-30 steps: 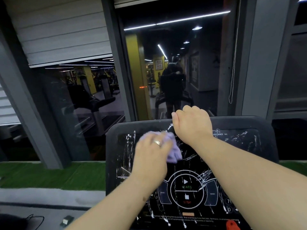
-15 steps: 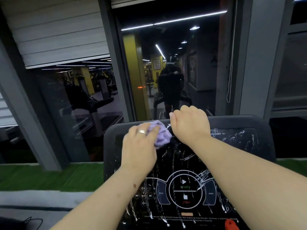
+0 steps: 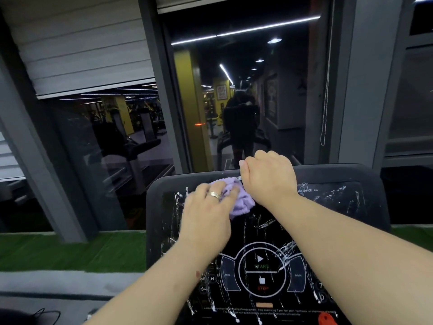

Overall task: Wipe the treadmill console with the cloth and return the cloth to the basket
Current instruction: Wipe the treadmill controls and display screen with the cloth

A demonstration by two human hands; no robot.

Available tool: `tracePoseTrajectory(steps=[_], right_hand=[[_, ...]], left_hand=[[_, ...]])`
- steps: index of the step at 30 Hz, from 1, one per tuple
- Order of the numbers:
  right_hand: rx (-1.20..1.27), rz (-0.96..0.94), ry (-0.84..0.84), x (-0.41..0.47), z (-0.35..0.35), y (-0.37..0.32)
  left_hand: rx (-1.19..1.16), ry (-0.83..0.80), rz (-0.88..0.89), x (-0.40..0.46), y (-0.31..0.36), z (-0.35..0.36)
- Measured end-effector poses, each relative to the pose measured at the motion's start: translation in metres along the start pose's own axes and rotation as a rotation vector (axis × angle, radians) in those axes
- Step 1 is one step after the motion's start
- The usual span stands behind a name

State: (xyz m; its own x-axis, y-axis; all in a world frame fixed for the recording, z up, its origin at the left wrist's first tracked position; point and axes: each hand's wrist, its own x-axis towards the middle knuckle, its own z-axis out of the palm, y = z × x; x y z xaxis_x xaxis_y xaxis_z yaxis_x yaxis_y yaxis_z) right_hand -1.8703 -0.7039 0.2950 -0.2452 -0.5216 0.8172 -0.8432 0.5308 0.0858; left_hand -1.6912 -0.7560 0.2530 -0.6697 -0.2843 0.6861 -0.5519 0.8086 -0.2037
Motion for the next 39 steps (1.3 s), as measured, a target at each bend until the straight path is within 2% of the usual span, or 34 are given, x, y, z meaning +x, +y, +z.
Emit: tracePoseTrajectory(steps=[1,4,6,8,10,14,15,19,20,23,24,25,28,29,30,33,34,38,39], right_hand=[[0.003,-0.001,0.004,0.0,0.0,0.0],[0.003,0.0,0.019,0.0,0.001,0.0],[0.005,-0.001,0.015,-0.001,0.002,0.001],[0.021,0.012,0.024,-0.001,0.003,0.0],[0.037,0.017,0.042,-0.001,0.003,-0.001],[-0.002,-0.005,0.031,-0.001,0.002,0.0],[-0.002,-0.006,0.029,-0.001,0.002,0.0],[0.031,0.0,0.038,-0.001,0.002,0.0],[0.03,0.003,0.034,0.0,0.001,0.0],[0.009,-0.01,-0.005,0.0,-0.001,-0.001],[0.003,-0.021,-0.019,0.0,-0.001,-0.001],[0.001,-0.026,-0.025,-0.001,-0.001,-0.001],[0.017,0.001,0.01,0.0,-0.001,0.0],[0.011,0.004,0.013,0.0,-0.001,0.0],[-0.001,0.002,0.013,-0.001,-0.001,0.0],[-0.023,-0.01,0.012,0.0,-0.001,0.0],[-0.02,-0.011,0.014,0.0,-0.001,0.0],[-0.01,-0.019,0.015,-0.002,-0.003,0.001],[-0.011,-0.018,0.014,-0.001,-0.003,0.0]], left_hand=[[0.017,-0.016,-0.013,0.007,-0.012,-0.004],[-0.009,0.004,-0.253,0.023,-0.029,-0.013],[0.007,-0.003,-0.189,0.013,-0.013,-0.004],[-0.017,-0.009,-0.018,-0.002,0.005,0.004],[-0.023,-0.012,0.052,0.0,-0.004,0.001],[-0.097,0.014,-0.268,0.018,-0.023,-0.008],[-0.093,0.029,-0.267,0.014,-0.017,-0.004],[-0.065,-0.016,0.039,-0.005,0.002,0.003],[-0.073,-0.014,0.025,0.002,-0.007,-0.001],[-0.12,0.019,-0.285,0.025,-0.028,-0.008],[-0.121,0.029,-0.311,0.023,-0.025,-0.007],[-0.11,0.04,-0.258,0.017,-0.019,-0.002],[-0.099,-0.018,0.078,-0.015,0.004,0.008],[-0.09,-0.019,0.142,-0.016,0.001,0.008],[-0.094,-0.024,0.132,-0.011,-0.007,0.006],[-0.182,0.046,-0.18,0.007,-0.02,0.001],[-0.192,0.071,-0.195,0.003,-0.015,0.004],[-0.156,-0.013,0.174,-0.033,0.014,0.016],[-0.153,-0.029,0.185,-0.029,0.007,0.013]])
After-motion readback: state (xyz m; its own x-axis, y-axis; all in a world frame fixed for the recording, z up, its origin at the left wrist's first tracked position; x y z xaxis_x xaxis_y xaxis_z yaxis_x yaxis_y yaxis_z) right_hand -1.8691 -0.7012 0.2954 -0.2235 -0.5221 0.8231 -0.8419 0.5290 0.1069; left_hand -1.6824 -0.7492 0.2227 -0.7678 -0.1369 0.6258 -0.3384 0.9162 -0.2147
